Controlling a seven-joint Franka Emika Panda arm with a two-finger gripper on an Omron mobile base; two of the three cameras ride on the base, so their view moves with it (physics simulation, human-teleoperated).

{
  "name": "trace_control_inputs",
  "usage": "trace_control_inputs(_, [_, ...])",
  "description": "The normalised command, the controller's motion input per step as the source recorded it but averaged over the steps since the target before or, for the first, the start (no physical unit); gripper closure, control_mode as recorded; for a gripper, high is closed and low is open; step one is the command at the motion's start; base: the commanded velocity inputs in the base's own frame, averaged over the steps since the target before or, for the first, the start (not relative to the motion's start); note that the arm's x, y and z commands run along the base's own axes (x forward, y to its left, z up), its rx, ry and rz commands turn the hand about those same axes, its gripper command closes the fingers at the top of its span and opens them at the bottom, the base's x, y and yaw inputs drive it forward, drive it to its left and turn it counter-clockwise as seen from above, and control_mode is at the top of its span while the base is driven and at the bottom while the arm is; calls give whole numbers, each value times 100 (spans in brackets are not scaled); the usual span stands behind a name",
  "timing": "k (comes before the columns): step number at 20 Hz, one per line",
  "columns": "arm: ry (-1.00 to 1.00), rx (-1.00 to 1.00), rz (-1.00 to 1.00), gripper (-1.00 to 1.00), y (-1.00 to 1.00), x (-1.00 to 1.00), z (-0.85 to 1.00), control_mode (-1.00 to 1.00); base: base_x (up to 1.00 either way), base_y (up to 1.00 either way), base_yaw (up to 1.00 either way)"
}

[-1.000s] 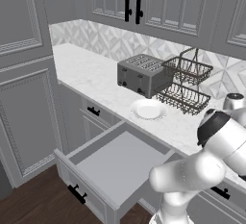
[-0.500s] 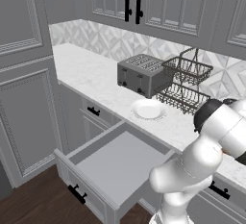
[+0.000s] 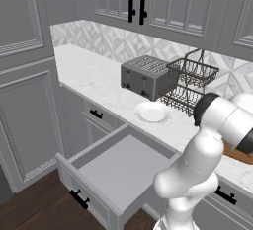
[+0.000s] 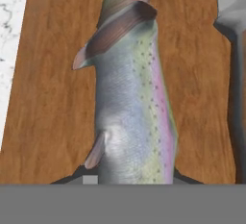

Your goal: Pick up the knife from the drawer and place it on the cutting board. Then place the meat from the plate to the cutting board.

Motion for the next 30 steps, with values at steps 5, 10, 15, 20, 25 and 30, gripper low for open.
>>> trace_control_inputs(5, [0, 0, 0, -100, 0, 0, 11, -100, 0, 0, 0])
trace_control_inputs(10, [-5, -4, 0, -100, 20, -10, 56, -100, 0, 0, 0])
trace_control_inputs(15, [-15, -7, 0, -100, 44, -38, 81, -100, 0, 0, 0])
trace_control_inputs(20, [-20, -2, 4, -100, 75, -53, 66, -100, 0, 0, 0])
trace_control_inputs(25, [-21, 0, 17, -100, 84, -43, 76, -100, 0, 0, 0])
trace_control_inputs(30, [-8, 2, 34, -100, 89, -29, 75, -100, 0, 0, 0])
